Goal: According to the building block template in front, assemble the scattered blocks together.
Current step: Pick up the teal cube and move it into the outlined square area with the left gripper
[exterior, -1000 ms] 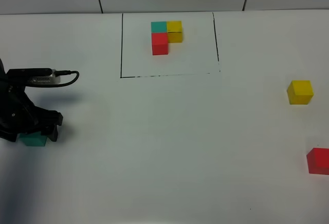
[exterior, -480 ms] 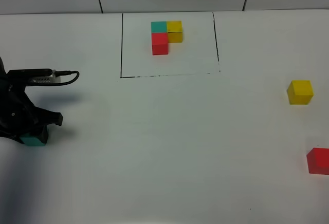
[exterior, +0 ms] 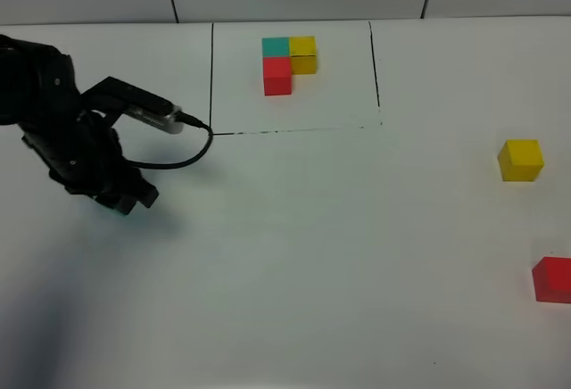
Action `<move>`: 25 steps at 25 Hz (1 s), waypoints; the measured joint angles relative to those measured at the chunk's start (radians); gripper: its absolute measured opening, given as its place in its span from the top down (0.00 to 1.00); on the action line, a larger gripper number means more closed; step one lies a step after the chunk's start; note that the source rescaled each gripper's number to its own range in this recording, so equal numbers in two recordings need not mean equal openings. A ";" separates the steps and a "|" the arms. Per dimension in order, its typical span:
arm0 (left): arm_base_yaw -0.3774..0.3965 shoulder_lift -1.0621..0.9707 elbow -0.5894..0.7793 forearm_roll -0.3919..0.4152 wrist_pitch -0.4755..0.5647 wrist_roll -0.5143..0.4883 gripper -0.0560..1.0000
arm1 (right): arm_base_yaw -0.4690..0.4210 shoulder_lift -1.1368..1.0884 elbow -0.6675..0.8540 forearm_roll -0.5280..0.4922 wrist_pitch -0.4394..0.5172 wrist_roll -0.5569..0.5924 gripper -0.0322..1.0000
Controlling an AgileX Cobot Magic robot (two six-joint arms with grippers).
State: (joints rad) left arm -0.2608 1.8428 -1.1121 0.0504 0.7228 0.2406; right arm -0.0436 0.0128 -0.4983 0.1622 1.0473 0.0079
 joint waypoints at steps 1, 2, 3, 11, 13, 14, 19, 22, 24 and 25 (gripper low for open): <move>-0.023 0.002 -0.025 0.012 0.004 0.010 0.95 | 0.000 0.000 0.000 0.000 0.000 0.000 0.22; -0.045 0.007 -0.055 0.024 0.013 0.024 0.95 | 0.000 0.000 0.000 0.000 0.000 0.000 0.22; -0.063 0.016 -0.083 0.029 0.031 0.040 0.95 | 0.000 0.000 0.000 0.000 0.000 0.000 0.22; -0.201 0.195 -0.375 0.035 0.255 0.251 0.95 | 0.000 0.000 0.000 0.000 -0.001 0.000 0.22; -0.232 0.250 -0.450 0.035 0.294 0.294 0.95 | 0.000 0.000 0.000 0.000 -0.001 0.000 0.22; -0.243 0.278 -0.481 0.035 0.306 0.307 0.95 | 0.000 0.000 0.000 0.000 -0.001 0.000 0.22; -0.299 0.392 -0.662 0.035 0.376 0.394 0.95 | 0.000 0.000 0.000 0.000 -0.001 0.000 0.22; -0.329 0.449 -0.749 0.035 0.417 0.447 0.95 | 0.000 0.000 0.000 0.000 -0.001 0.000 0.22; -0.344 0.482 -0.798 0.035 0.431 0.477 0.95 | 0.000 0.000 0.000 0.000 -0.001 0.000 0.22; -0.348 0.495 -0.814 0.034 0.433 0.493 0.95 | 0.000 0.000 0.000 0.000 -0.001 0.000 0.22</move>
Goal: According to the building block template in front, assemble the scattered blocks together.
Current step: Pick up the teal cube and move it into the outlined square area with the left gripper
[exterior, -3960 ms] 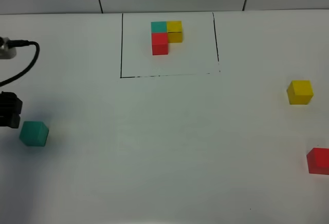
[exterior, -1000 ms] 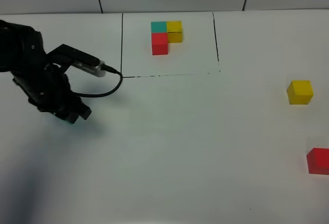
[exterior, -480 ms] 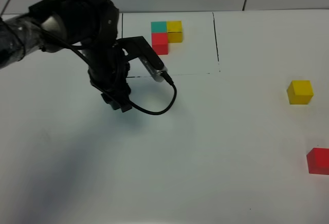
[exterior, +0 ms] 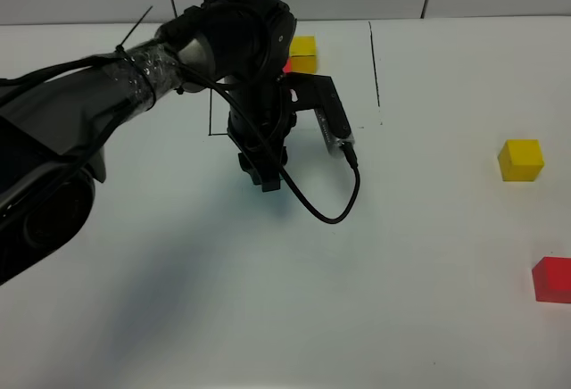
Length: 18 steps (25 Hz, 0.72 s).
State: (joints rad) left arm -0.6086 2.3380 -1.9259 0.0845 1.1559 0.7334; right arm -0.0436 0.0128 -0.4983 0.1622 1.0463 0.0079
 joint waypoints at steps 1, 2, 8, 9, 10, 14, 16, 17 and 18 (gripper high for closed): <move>-0.005 0.009 -0.013 0.000 0.004 0.022 0.95 | 0.000 0.000 0.000 0.000 0.000 0.000 0.22; -0.011 0.016 -0.020 0.000 0.005 0.044 0.95 | 0.000 0.000 0.000 0.000 0.000 0.000 0.22; -0.018 0.033 -0.023 -0.002 -0.021 0.104 0.95 | 0.000 0.000 0.000 0.000 0.000 0.000 0.22; -0.018 0.033 -0.023 -0.002 -0.030 0.108 0.95 | 0.000 0.000 0.000 0.000 0.000 0.000 0.22; -0.018 0.033 -0.026 -0.003 -0.035 0.116 0.95 | 0.000 0.000 0.000 0.000 0.000 0.000 0.22; -0.018 0.034 -0.028 -0.034 -0.045 0.147 0.95 | 0.000 0.000 0.000 0.000 0.000 0.000 0.22; -0.018 0.043 -0.029 -0.044 -0.051 0.152 0.95 | 0.000 0.000 0.000 0.000 0.000 0.000 0.22; -0.018 0.049 -0.029 -0.044 -0.055 0.153 0.95 | 0.000 0.000 0.000 0.000 0.000 0.000 0.22; -0.018 0.058 -0.029 -0.044 -0.059 0.153 0.95 | 0.000 0.000 0.000 0.000 0.000 0.000 0.22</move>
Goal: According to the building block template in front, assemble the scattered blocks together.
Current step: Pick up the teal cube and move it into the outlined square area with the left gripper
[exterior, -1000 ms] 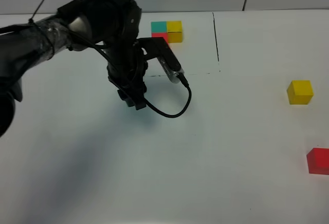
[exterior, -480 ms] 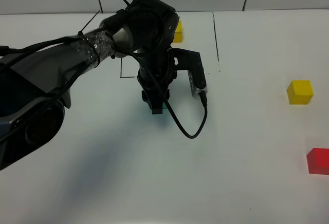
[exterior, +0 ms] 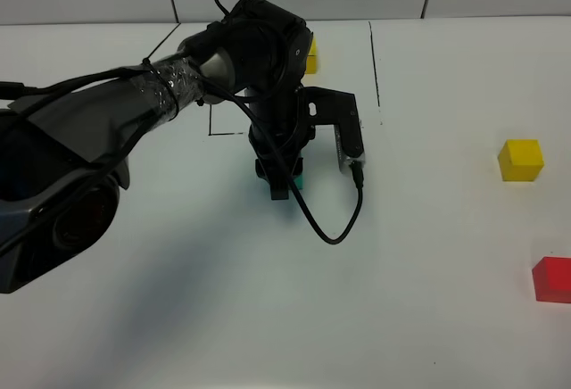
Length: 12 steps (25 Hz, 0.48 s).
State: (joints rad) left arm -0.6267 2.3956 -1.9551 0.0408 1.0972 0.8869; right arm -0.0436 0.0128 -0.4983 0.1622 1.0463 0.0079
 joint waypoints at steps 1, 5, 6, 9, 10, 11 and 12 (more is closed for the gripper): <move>0.000 0.010 0.000 0.000 -0.004 0.001 0.95 | 0.000 0.000 0.000 0.000 0.000 0.000 0.22; 0.000 0.029 -0.001 -0.001 -0.011 0.004 0.95 | 0.000 0.000 0.000 0.000 0.000 0.000 0.22; 0.000 0.029 -0.001 -0.001 -0.014 0.004 0.95 | 0.000 0.000 0.000 0.000 0.000 0.000 0.22; 0.000 0.029 -0.001 -0.001 -0.020 0.004 0.95 | 0.000 0.000 0.000 0.000 0.000 0.000 0.22; 0.000 0.029 -0.001 -0.001 -0.021 0.004 0.95 | 0.000 0.000 0.000 0.000 0.000 0.000 0.22; 0.000 0.029 -0.001 -0.001 -0.022 0.004 0.95 | 0.000 0.000 0.000 0.000 0.000 0.000 0.22; 0.000 0.029 -0.001 -0.001 -0.022 0.004 0.95 | 0.000 0.000 0.000 0.000 0.000 0.000 0.22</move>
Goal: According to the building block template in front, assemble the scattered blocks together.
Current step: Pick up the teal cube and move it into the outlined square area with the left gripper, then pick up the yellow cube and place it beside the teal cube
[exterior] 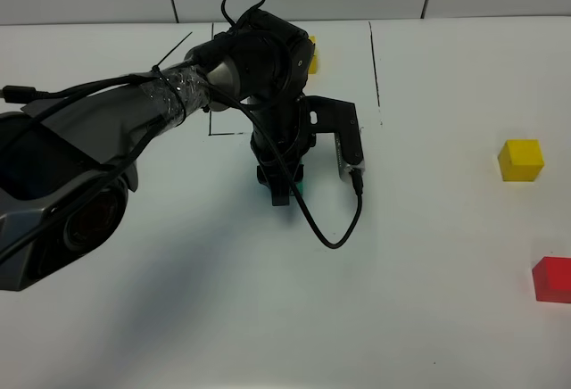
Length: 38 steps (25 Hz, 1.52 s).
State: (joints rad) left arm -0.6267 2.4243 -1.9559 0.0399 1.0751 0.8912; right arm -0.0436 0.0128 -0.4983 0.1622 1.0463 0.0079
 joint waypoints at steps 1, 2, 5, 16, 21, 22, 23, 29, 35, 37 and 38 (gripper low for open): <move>0.000 0.000 0.000 0.000 -0.001 0.002 0.95 | 0.000 0.000 0.000 0.000 0.000 0.000 0.22; 0.000 0.000 0.000 0.000 -0.002 0.005 0.95 | 0.000 0.000 0.000 0.000 0.000 0.000 0.22; 0.000 0.000 0.000 0.000 -0.005 0.010 0.95 | 0.000 0.000 0.000 0.000 0.000 0.000 0.22; 0.000 0.000 0.000 -0.001 -0.005 0.013 0.95 | 0.000 0.000 0.000 0.000 0.000 0.000 0.22; 0.000 0.000 0.000 -0.001 -0.007 0.014 0.94 | 0.000 0.000 0.000 0.000 0.000 0.000 0.22; 0.000 0.000 0.000 -0.001 -0.010 0.014 0.93 | 0.000 0.000 0.000 0.000 0.000 0.000 0.22; 0.000 0.000 0.000 -0.001 -0.018 0.015 0.91 | 0.000 0.000 0.000 0.000 0.000 0.000 0.22; 0.000 0.006 0.000 -0.001 -0.031 0.015 0.44 | 0.000 0.000 0.000 0.000 0.000 0.000 0.22; 0.000 0.006 0.000 -0.001 -0.031 0.015 0.05 | 0.000 0.000 0.000 0.000 0.000 0.000 0.22; 0.000 0.002 0.000 -0.001 -0.034 0.010 0.02 | 0.000 0.000 0.000 0.000 0.000 0.000 0.22; 0.000 -0.004 0.000 -0.001 -0.034 0.010 0.01 | 0.000 0.000 0.000 0.000 0.000 0.000 0.22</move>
State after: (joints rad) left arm -0.6267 2.4199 -1.9559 0.0389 1.0413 0.9014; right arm -0.0436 0.0128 -0.4983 0.1622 1.0463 0.0079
